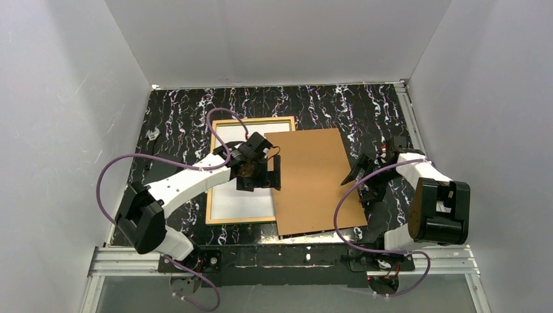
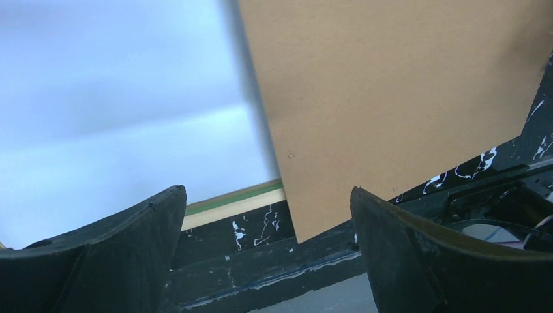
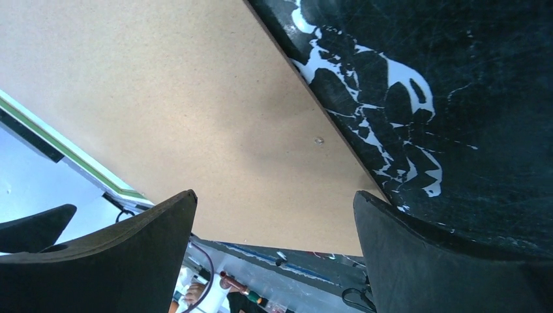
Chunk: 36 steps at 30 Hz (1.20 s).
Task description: Put the photo into the frame
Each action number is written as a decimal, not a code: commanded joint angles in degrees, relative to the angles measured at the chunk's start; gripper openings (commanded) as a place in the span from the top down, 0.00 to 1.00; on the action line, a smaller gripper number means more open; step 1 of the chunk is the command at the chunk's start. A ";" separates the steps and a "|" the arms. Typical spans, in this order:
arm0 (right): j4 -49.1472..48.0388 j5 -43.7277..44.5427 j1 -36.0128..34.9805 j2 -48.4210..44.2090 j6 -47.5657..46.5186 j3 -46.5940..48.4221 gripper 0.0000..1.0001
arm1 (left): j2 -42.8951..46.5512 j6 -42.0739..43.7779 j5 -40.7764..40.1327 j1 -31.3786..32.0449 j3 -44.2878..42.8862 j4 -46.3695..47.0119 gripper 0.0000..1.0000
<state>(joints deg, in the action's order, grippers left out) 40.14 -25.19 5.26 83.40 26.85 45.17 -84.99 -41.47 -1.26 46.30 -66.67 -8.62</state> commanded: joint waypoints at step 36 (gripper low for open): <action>-3.02 1.87 -0.32 1.98 1.03 -2.86 0.02 | -7.54 -18.26 24.17 -8.98 21.54 44.40 0.41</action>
<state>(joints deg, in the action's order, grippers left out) 38.94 -21.23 5.19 84.49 28.27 43.59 -94.85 -59.11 20.12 37.52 -46.50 35.07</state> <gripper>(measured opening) 0.984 0.606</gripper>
